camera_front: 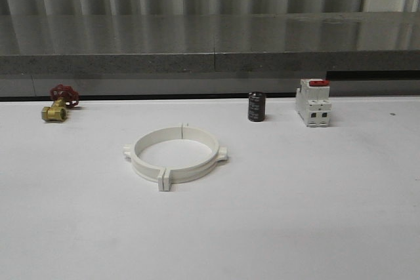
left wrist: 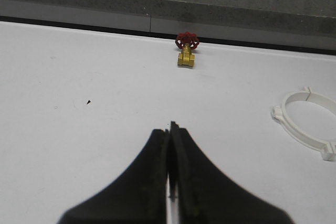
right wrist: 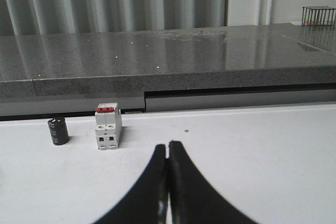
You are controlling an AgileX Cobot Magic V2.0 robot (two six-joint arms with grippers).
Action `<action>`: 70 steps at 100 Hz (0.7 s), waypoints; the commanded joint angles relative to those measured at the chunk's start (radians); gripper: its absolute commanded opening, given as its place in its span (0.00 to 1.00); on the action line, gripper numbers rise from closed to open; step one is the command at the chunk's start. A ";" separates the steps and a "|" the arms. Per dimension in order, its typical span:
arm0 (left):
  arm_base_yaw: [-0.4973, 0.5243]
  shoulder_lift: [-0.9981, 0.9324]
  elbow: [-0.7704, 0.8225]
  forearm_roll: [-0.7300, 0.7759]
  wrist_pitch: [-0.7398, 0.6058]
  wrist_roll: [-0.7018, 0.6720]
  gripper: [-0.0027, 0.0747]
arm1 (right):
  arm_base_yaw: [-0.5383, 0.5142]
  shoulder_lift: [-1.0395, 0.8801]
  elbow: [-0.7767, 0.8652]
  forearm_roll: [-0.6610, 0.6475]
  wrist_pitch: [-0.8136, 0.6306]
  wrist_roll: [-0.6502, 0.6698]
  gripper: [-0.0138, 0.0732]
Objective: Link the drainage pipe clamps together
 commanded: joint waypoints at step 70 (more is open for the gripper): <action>0.034 -0.166 0.451 -0.030 -0.649 0.077 0.01 | -0.005 -0.014 -0.016 0.001 -0.069 -0.002 0.08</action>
